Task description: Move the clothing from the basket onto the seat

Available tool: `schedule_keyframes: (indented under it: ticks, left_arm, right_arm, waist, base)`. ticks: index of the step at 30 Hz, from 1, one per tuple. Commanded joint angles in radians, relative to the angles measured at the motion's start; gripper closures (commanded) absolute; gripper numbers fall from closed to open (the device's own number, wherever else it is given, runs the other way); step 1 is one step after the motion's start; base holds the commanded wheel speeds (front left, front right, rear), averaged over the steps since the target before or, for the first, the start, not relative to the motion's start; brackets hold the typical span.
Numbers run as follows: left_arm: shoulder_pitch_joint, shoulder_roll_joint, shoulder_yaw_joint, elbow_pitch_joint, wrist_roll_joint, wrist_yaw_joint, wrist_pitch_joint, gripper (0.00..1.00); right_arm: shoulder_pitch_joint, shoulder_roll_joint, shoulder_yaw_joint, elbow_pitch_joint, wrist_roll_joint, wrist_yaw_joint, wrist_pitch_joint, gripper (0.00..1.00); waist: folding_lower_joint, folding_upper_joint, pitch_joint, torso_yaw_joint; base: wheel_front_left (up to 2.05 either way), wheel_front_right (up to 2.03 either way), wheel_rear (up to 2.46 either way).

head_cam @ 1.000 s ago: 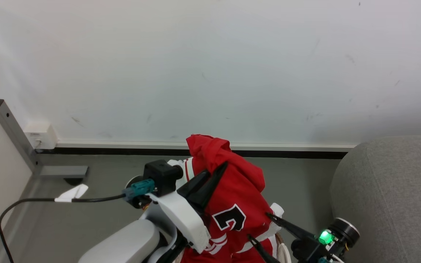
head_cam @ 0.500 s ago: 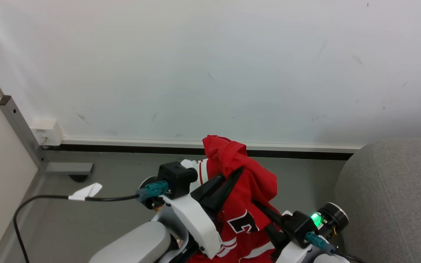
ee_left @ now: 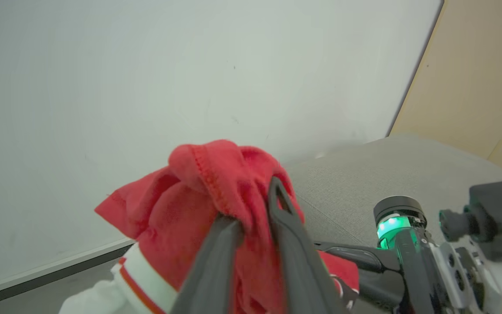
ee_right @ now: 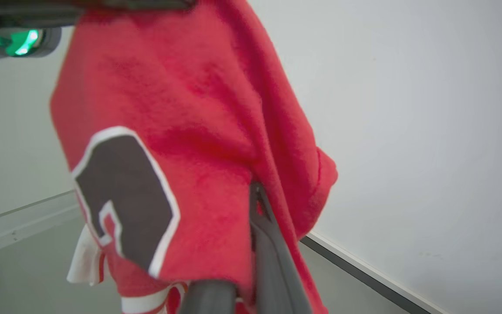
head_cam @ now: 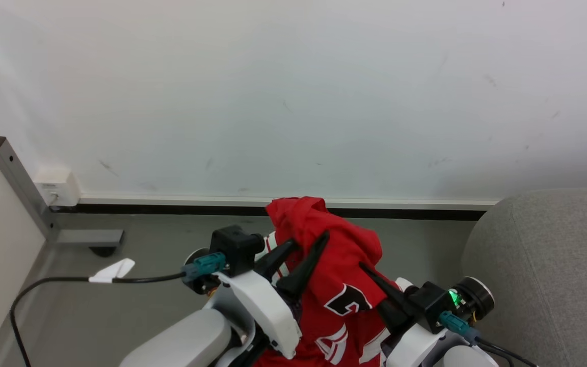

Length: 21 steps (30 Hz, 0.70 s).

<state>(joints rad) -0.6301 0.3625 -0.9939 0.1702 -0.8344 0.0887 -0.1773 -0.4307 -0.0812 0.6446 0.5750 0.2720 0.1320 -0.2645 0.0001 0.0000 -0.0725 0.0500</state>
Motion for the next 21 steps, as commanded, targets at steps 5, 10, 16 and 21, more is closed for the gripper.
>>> schedule_keyframes:
  ticks: [5, 10, 16, 21]
  left_arm:
    - [0.016, 0.006, -0.01, 0.012, -0.002, -0.001, 0.01, 0.0]
    - [0.017, 0.011, -0.015, 0.014, -0.006, -0.002, 0.016, 0.0]
    - [0.018, 0.011, -0.016, 0.015, -0.009, 0.001, 0.01, 0.0]
    - [0.019, 0.013, -0.018, 0.016, -0.01, 0.002, 0.007, 0.0]
  right_arm:
    - [0.0, -0.012, -0.029, -0.023, 0.005, -0.002, 0.0, 1.0]
    - [0.006, -0.025, -0.06, -0.036, -0.002, -0.002, 0.0, 1.0]
    - [0.009, -0.03, -0.087, -0.044, -0.008, -0.002, 0.0, 1.0]
    - [0.006, -0.034, -0.105, -0.052, -0.012, -0.002, 0.0, 1.0]
  waist:
    - [-0.0001, 0.0, -0.001, -0.005]
    - [-0.0001, 0.0, 0.0, -0.007]
    - [-0.0001, 0.0, -0.002, -0.012]
    - [-0.0001, 0.0, -0.003, -0.021]
  base:
    - [0.0, 0.0, 0.0]
    - [0.0, 0.0, 0.0]
    - [0.0, 0.0, 0.0]
    - [0.0, 0.0, 0.0]
